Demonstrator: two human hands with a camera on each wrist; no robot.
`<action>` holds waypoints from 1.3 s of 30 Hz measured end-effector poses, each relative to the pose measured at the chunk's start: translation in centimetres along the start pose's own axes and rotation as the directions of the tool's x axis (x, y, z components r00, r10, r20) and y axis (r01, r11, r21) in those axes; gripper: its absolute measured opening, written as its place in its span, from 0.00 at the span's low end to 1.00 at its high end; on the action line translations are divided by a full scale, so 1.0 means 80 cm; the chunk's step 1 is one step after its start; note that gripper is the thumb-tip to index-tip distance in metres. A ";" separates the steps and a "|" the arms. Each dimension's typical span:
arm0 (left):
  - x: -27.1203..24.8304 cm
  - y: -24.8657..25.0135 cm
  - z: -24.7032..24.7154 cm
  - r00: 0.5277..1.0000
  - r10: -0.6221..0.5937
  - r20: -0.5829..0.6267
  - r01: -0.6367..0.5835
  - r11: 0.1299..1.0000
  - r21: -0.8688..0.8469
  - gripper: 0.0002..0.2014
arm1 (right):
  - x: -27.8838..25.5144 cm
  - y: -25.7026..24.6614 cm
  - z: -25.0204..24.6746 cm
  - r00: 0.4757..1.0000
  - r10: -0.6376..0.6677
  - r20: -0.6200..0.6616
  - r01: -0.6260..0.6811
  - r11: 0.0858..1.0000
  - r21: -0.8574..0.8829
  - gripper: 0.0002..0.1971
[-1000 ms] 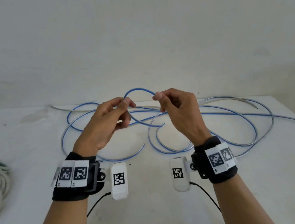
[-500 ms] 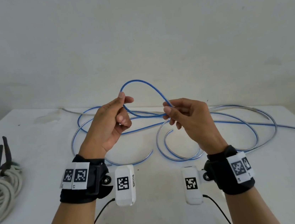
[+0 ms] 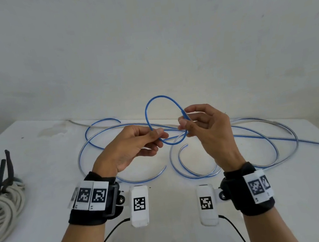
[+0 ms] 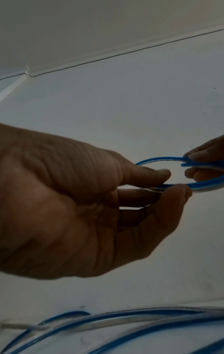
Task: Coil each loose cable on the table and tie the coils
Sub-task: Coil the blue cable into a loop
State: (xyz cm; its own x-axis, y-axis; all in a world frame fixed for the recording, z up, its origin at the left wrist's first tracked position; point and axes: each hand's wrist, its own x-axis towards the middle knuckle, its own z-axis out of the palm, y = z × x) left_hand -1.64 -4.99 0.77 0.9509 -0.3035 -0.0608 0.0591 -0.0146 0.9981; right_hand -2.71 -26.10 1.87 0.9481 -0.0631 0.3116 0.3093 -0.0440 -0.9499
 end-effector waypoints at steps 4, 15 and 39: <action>0.000 0.000 0.000 1.000 -0.007 0.020 0.007 1.000 -0.002 0.14 | 0.000 -0.004 -0.008 0.998 0.020 0.055 -0.021 1.000 0.019 0.18; 0.012 -0.013 0.001 0.976 0.206 -0.072 -0.178 0.942 0.285 0.19 | 0.003 0.002 -0.012 0.987 0.052 0.155 -0.020 0.979 -0.203 0.03; 0.008 -0.012 0.003 0.989 0.145 0.006 -0.141 0.955 0.259 0.07 | -0.004 0.002 0.002 0.976 0.105 0.191 -0.074 0.984 -0.160 0.11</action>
State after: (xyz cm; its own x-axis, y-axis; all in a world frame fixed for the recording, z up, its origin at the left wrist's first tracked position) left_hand -1.17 -5.40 -0.24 0.9475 -0.3084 0.0843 -0.1566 -0.2179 0.9633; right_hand -2.96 -25.90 1.64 0.9718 0.1242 0.2004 0.2222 -0.1984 -0.9546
